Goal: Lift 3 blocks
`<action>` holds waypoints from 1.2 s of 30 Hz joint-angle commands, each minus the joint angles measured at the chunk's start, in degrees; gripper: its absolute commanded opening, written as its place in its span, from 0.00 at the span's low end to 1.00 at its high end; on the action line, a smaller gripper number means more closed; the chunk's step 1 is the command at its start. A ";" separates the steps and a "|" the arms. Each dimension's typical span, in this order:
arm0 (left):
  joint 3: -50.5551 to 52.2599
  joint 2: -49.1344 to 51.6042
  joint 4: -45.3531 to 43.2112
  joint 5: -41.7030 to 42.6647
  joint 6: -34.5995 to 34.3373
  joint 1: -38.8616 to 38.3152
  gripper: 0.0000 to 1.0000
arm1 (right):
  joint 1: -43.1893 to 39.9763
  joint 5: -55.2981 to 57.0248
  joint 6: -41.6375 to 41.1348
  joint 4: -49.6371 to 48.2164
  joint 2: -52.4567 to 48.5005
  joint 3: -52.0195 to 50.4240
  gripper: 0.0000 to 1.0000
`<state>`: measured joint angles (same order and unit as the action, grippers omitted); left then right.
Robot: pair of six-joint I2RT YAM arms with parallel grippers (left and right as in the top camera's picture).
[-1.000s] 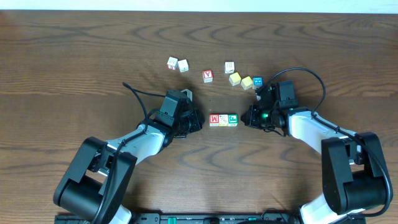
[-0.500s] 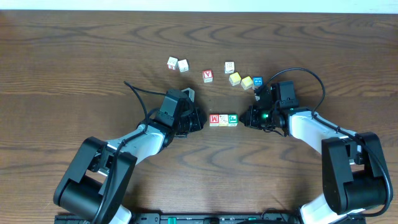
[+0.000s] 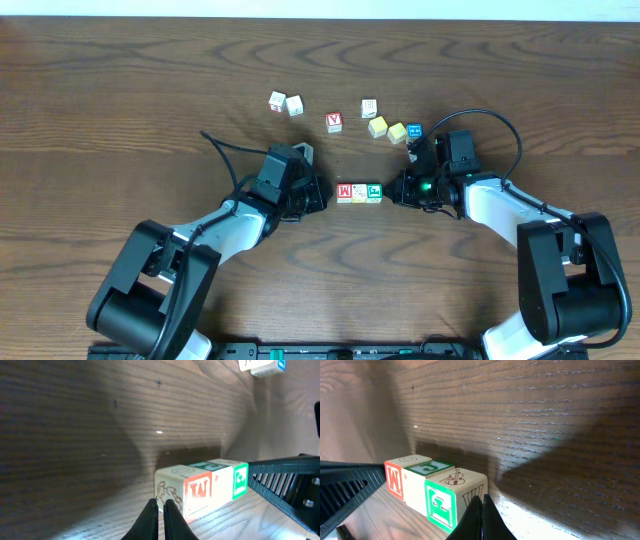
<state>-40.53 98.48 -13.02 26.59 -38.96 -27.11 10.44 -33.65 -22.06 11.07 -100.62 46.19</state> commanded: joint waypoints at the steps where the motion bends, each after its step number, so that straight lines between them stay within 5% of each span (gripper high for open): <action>1: 0.15 0.55 0.15 -1.70 0.72 -1.55 0.08 | -0.26 -1.20 0.92 -0.02 -0.22 -0.52 0.01; 36: 0.13 0.52 -1.53 -1.33 0.55 -2.12 0.07 | -0.20 -3.72 0.94 0.02 -0.22 -0.52 0.01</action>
<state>-40.53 98.48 -14.06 24.05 -38.98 -29.15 10.44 -34.92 -22.04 11.09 -100.62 46.19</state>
